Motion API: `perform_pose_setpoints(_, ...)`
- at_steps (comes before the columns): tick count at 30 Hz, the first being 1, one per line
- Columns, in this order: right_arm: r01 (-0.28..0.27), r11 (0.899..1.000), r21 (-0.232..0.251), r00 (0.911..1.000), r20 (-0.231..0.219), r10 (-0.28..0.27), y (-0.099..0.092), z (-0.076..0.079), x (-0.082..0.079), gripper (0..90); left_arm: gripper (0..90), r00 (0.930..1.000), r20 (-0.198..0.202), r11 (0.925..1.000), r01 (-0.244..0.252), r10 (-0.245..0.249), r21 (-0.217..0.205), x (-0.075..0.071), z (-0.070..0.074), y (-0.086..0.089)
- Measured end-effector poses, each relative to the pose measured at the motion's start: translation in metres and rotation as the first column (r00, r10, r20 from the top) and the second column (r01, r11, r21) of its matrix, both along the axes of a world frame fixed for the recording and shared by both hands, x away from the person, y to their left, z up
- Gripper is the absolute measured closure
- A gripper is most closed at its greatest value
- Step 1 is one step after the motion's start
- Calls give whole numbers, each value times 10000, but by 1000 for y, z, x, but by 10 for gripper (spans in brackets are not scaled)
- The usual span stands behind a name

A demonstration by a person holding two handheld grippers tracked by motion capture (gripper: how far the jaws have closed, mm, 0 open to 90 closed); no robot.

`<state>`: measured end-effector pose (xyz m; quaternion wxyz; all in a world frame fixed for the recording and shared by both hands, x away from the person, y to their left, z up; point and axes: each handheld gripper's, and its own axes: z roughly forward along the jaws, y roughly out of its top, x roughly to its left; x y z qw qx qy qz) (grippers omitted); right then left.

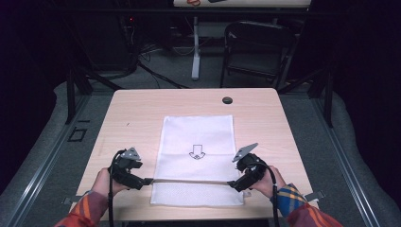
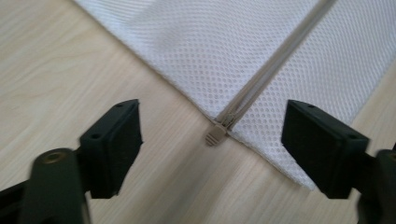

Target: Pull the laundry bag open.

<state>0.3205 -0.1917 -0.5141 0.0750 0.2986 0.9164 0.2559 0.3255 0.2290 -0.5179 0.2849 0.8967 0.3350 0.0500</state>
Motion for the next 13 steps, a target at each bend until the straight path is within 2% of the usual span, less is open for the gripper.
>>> perform_pose_setpoints(2, 437, 9990, -78, 9990, 34, -437, -14, 3, 0, 48, 150, 9988, 113, 9987, -481, 483, -143, -4, 3, 4)
perform_pose_setpoints(3, 613, 9981, -47, 9980, 154, -612, -22, 3, -1, 22, 145, 9969, 242, 9972, -752, 753, -20, -5, 4, 7)
perform_pose_setpoints(4, 809, 9966, 131, 9965, 206, -812, -31, 4, -2, 3, 134, 9943, 376, 9950, -998, 996, 59, -6, 3, 9)
perform_pose_setpoints(6, 1284, 9911, 348, 9907, 414, -1298, -51, 4, -5, 0, 107, 9892, 314, 9896, -1438, 1435, 93, -4, 1, 17)
perform_pose_setpoints(7, 1636, 9854, 480, 9846, 539, -1661, -61, 4, -7, 0, 98, 9876, 373, 9880, -1530, 1522, 191, -3, 0, 19)
perform_pose_setpoints(8, 1764, 9835, 414, 9816, 672, -1789, -67, 4, -8, 0, 87, 9849, 402, 9851, -1699, 1687, 282, -2, -1, 22)
perform_pose_setpoints(9, 1988, 9789, 470, 9770, 686, -2017, -75, 3, -9, 0, 78, 9796, 490, 9799, -1968, 1950, 339, 0, -4, 25)
perform_pose_setpoints(10, 2245, 9728, 568, 9715, 650, -2280, -83, 1, -10, 0, 81, 9776, 521, 9780, -2057, 2037, 353, 2, -7, 29)
perform_pose_setpoints(12, 2728, 9596, 684, 9595, 538, -2766, -97, -5, -10, 0, 83, 9690, 351, 9679, -2463, 2447, 510, 7, -14, 35)
perform_pose_setpoints(13, 2859, 9567, 548, 9564, 460, -2885, -103, -8, -8, 0, 74, 9652, 226, 9640, -2615, 2607, 476, 10, -17, 38)
